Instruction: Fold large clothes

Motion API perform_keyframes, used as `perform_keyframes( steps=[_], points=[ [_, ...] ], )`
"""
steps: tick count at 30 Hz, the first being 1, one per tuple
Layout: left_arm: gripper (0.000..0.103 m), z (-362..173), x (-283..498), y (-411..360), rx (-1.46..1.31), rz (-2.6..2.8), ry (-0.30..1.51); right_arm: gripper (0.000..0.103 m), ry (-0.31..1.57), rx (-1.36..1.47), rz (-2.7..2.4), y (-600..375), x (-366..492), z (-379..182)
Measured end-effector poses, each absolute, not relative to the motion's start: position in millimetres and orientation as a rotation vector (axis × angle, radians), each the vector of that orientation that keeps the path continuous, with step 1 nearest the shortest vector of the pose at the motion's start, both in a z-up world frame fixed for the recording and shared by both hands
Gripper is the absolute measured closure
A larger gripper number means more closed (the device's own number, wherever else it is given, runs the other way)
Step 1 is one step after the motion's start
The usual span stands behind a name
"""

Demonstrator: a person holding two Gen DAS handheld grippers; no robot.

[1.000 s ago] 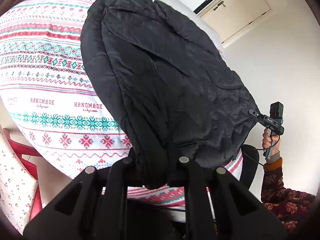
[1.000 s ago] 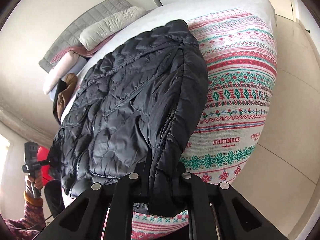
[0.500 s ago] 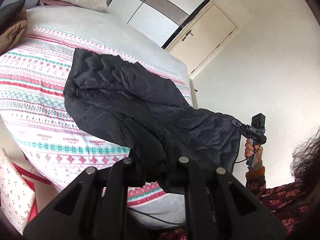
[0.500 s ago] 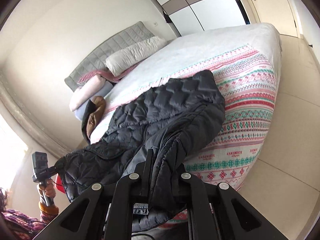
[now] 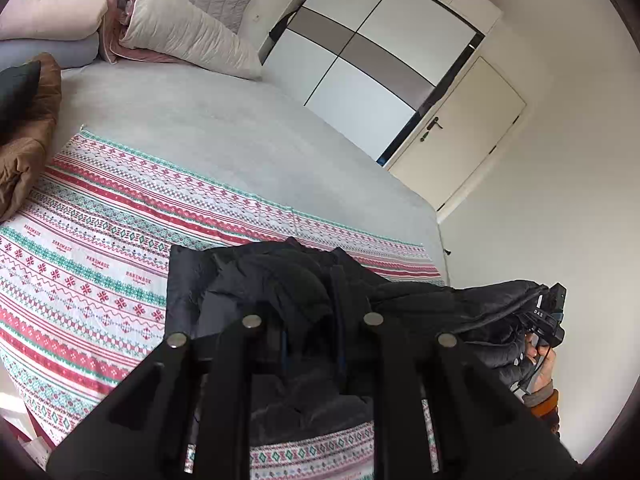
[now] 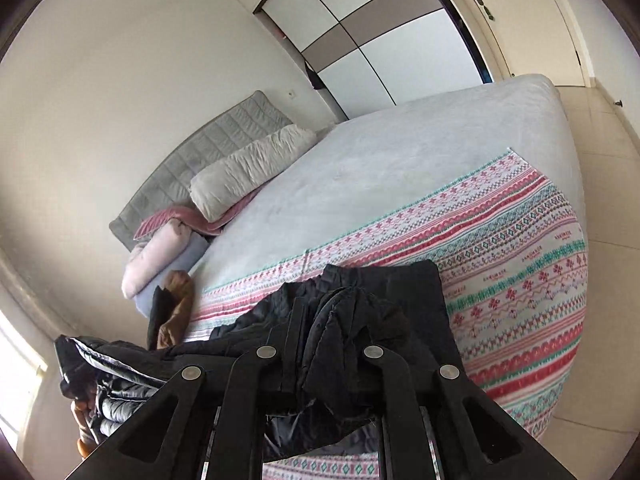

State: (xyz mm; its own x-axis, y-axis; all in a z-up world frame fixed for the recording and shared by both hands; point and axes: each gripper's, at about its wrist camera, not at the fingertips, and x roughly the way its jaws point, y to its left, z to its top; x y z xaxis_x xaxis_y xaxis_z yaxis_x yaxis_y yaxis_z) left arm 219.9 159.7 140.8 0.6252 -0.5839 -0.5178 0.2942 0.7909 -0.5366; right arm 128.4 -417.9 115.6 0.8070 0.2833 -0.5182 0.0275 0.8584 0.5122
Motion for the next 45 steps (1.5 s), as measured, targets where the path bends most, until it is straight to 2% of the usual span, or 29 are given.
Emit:
perform_keyframes(
  steps=[6, 12, 15, 17, 19, 21, 22, 24, 25, 29, 34, 39, 45],
  points=[
    [0.081, 71, 313, 143, -0.467, -0.431, 0.849, 0.09, 0.72, 0.589, 0.079, -437, 229, 47],
    [0.08, -4, 358, 129, -0.461, -0.346, 0.943, 0.088, 0.813, 0.575, -0.002, -435, 283, -23],
    [0.08, -21, 360, 126, -0.466, -0.332, 0.964, 0.086, 0.844, 0.557, -0.033, -430, 291, -48],
    [0.077, -15, 356, 125, -0.456, -0.331, 0.966, 0.084, 0.847, 0.548, -0.043, -430, 292, -51],
    [0.07, -3, 350, 126, -0.428, -0.337, 0.976, 0.08, 0.856, 0.518, -0.043, -427, 286, -43],
    [0.054, 13, 337, 129, -0.399, -0.353, 0.975, 0.074, 0.869, 0.47, -0.035, -422, 275, -28],
    [0.047, 21, 328, 131, -0.388, -0.358, 0.963, 0.068, 0.858, 0.443, -0.026, -419, 266, -19],
    [0.022, 37, 306, 132, -0.348, -0.35, 0.92, 0.045, 0.812, 0.372, -0.026, -411, 245, 3],
    [0.018, 43, 294, 132, -0.313, -0.328, 0.886, 0.032, 0.782, 0.333, -0.029, -406, 234, 13],
    [0.016, 54, 252, 113, -0.135, -0.341, 0.815, 0.029, 0.782, 0.19, 0.024, -373, 198, 24],
    [0.016, 23, 245, 49, 0.107, -0.437, 0.909, 0.029, 0.93, 0.044, 0.107, -312, 213, -10],
    [0.015, 6, 287, 5, 0.205, -0.439, 0.932, 0.029, 0.942, -0.048, 0.088, -272, 270, -21],
    [0.015, 2, 369, 32, 0.108, -0.246, 0.944, 0.029, 0.96, 0.08, 0.005, -292, 346, -18]
  ],
)
